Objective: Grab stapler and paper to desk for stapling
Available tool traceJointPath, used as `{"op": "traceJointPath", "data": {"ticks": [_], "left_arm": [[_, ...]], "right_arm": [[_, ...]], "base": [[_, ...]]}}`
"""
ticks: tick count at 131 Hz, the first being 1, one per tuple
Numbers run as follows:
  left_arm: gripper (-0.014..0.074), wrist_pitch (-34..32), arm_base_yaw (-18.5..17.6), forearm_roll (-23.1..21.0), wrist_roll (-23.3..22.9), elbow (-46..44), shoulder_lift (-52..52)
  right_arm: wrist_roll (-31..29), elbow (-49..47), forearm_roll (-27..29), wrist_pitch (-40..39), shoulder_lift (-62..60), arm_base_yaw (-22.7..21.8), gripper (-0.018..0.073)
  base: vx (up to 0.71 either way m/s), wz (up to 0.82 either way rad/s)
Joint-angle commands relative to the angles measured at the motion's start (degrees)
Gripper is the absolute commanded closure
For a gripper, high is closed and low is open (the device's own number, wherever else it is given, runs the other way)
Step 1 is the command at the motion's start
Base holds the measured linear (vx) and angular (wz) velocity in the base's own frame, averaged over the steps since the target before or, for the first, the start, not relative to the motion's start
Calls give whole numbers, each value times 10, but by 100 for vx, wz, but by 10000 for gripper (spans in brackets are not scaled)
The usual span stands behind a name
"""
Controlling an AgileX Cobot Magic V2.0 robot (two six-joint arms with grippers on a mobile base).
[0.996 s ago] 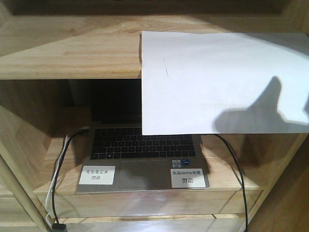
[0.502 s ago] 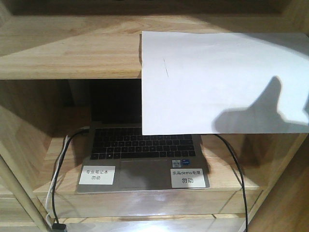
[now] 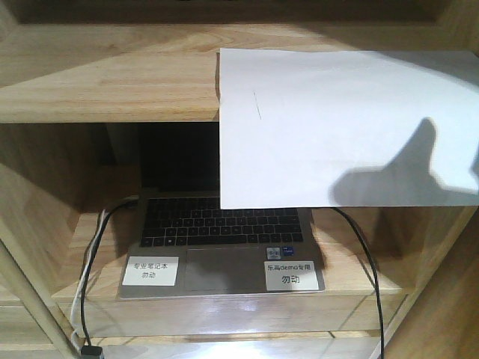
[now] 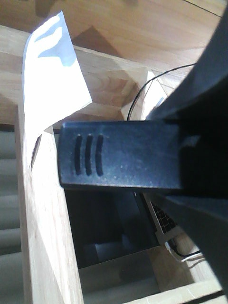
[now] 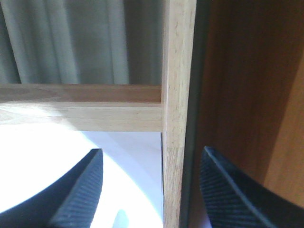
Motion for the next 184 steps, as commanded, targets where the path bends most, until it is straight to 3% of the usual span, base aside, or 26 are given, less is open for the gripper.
{"op": "traceJointPath", "data": {"ticks": [1,32,47,56,65,73,82,87,90,102,119,129,131,151,184], "left_arm": [[603,-62,-2,-10,-1,-15,10],[603,-62,-2,-10,-1,-15,10],[603,-62,-2,-10,-1,-15,10],[603,-62,-2,-10,-1,-15,10],[603,-62,-2,-10,-1,-15,10],[603,-62,-2,-10,-1,-15,10],[603,-62,-2,-10,-1,-15,10],[603,-62,-2,-10,-1,-15,10],[603,-62,-2,-10,-1,-15,10],[603,-62,-2,-10,-1,-15,10],[603,-62,-2,-10,-1,-15,10],[603,-62,-2,-10,-1,-15,10],[603,-62,-2,-10,-1,-15,10],[603,-62,-2,-10,-1,-15,10],[603,-62,-2,-10,-1,-15,10]], "right_arm": [[0,-15,-3,-40,3,-4,90],[9,-15,-3,-40,3,-4,-169],[23,-15,-3,-46,3,-4,-165],[63,-15,-3,-60,3,-4,-159],[138,-15,-3,-86,3,-4,-156],[248,-15,-3,-120,3,-4,-153],[420,-15,-7,-158,3,-4,-148],[476,-15,-11,-170,3,-4,-147],[544,-15,-19,-185,3,-4,-146],[720,-15,-44,-231,3,-4,-143],[836,3,-63,-325,1,-4,-130],[895,39,-62,-430,-2,-4,-121],[922,60,-62,-481,-4,-4,-118],[965,138,-62,-592,-21,-4,-106],[965,258,-63,-598,-98,-4,-94]], "base": [[0,0],[0,0],[0,0],[0,0],[0,0],[0,0],[0,0],[0,0],[0,0],[0,0],[0,0],[0,0],[0,0],[0,0],[0,0]]}}
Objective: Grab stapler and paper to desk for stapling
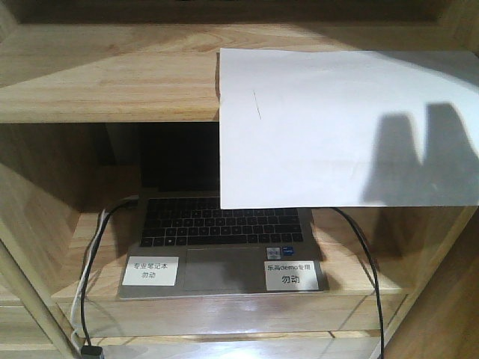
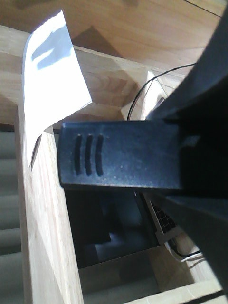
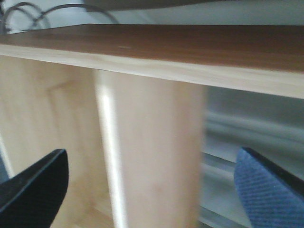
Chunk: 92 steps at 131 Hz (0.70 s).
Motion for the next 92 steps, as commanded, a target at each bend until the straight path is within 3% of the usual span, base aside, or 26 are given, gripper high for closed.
{"op": "traceJointPath", "data": {"ticks": [1,76,92], "left_arm": [[603,-62,-2,-10,-1,-15,10],[603,-62,-2,-10,-1,-15,10],[603,-62,-2,-10,-1,-15,10]], "right_arm": [[0,33,-9,-42,-32,-4,-93],[56,290,7,-32,-267,-2,-55],[55,313,3,-25,-272,48,-53]], "base": [[0,0],[0,0],[0,0]]}}
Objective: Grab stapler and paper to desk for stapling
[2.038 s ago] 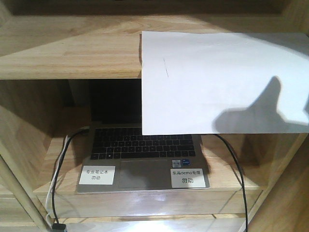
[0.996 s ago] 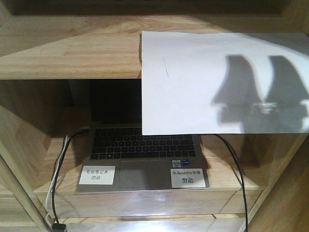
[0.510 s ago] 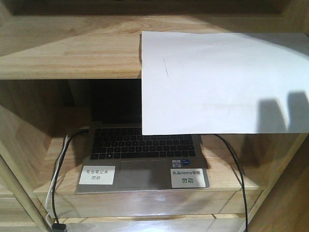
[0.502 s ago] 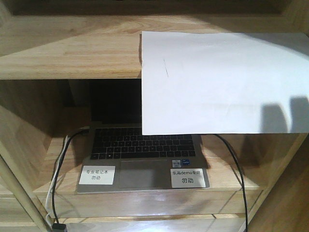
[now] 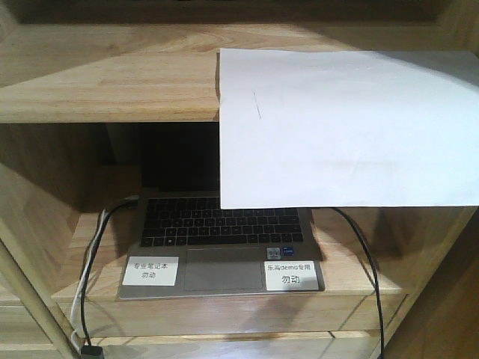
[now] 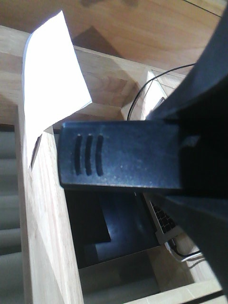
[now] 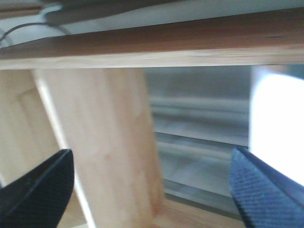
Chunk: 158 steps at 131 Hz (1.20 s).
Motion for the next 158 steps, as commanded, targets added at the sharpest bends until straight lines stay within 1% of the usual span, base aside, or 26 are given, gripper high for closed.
{"op": "traceJointPath", "data": {"ticks": [1,5,6,11,12,15,18,19,22,23,31,45,56,64,65,71,90,94,95,111,130,140,141,144,149,158], "left_arm": [[603,-62,-2,-10,-1,-15,10],[603,-62,-2,-10,-1,-15,10],[603,-62,-2,-10,-1,-15,10],[603,-62,-2,-10,-1,-15,10],[603,-62,-2,-10,-1,-15,10],[603,-62,-2,-10,-1,-15,10],[603,-62,-2,-10,-1,-15,10],[603,-62,-2,-10,-1,-15,10],[603,-62,-2,-10,-1,-15,10],[603,-62,-2,-10,-1,-15,10],[603,-62,-2,-10,-1,-15,10],[603,-62,-2,-10,-1,-15,10],[603,-62,-2,-10,-1,-15,10],[603,-61,-2,-10,-1,-15,10],[603,-61,-2,-10,-1,-15,10],[603,-61,-2,-10,-1,-15,10],[603,-61,-2,-10,-1,-15,10],[603,-61,-2,-10,-1,-15,10],[603,-61,-2,-10,-1,-15,10],[603,-61,-2,-10,-1,-15,10],[603,-61,-2,-10,-1,-15,10],[603,-61,-2,-10,-1,-15,10],[603,-61,-2,-10,-1,-15,10],[603,-61,-2,-10,-1,-15,10],[603,-61,-2,-10,-1,-15,10],[603,-61,-2,-10,-1,-15,10]], "right_arm": [[-3,0,-7,-28,6,42,-52],[-10,5,-6,-23,6,66,-50],[-10,5,-6,-23,6,66,-50],[-31,12,-6,-13,6,100,-49],[-31,12,-6,-13,6,100,-49],[-43,16,-5,-6,6,125,-48],[-48,18,-5,-2,6,134,-47],[-52,20,-4,0,6,148,-45],[-57,21,-3,4,6,156,-45],[-61,23,-3,8,6,168,-44],[-75,30,-2,17,6,199,-41],[-102,50,0,11,7,229,-36],[-130,65,14,-9,14,233,-35],[-149,81,39,-44,27,233,-35],[-153,86,49,-55,32,233,-35],[-171,96,56,-82,48,233,-35],[-208,108,58,-160,110,233,-35],[-215,108,58,-185,127,233,-35],[-219,108,57,-202,133,233,-35],[-231,108,54,-298,206,233,-35],[-243,108,54,-389,297,233,-35],[-246,108,54,-453,348,233,-35],[-246,108,54,-473,357,233,-35],[-246,108,54,-487,372,233,-35],[-246,107,54,-533,400,233,-35],[-245,104,49,-585,443,233,-35]], "base": [[0,0],[0,0],[0,0],[0,0],[0,0],[0,0],[0,0],[0,0],[0,0],[0,0],[0,0],[0,0],[0,0],[0,0],[0,0],[0,0],[0,0],[0,0],[0,0],[0,0],[0,0],[0,0],[0,0],[0,0],[0,0],[0,0]]}}
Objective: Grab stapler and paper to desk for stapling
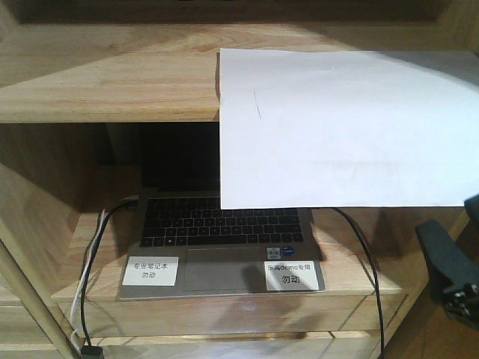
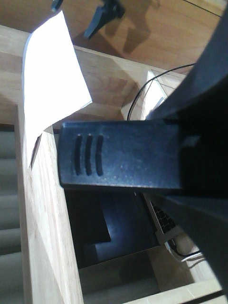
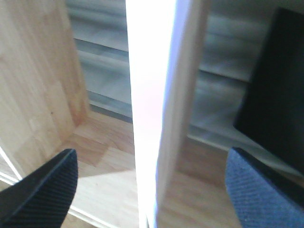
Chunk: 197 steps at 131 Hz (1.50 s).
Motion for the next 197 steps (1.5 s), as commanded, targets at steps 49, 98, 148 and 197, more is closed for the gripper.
{"op": "traceJointPath", "data": {"ticks": [49,98,148,197], "left_arm": [[603,-61,-2,-10,-1,-15,10],[603,-61,-2,-10,-1,-15,10],[603,-61,-2,-10,-1,-15,10],[603,-61,-2,-10,-1,-15,10]], "right_arm": [[-20,-116,-43,-154,129,1,-35],[-22,-182,-8,-154,175,1,-34],[-21,-185,7,-154,173,1,102],[-20,-185,2,-154,173,1,566]], "base": [[0,0],[0,0],[0,0],[0,0]]}}
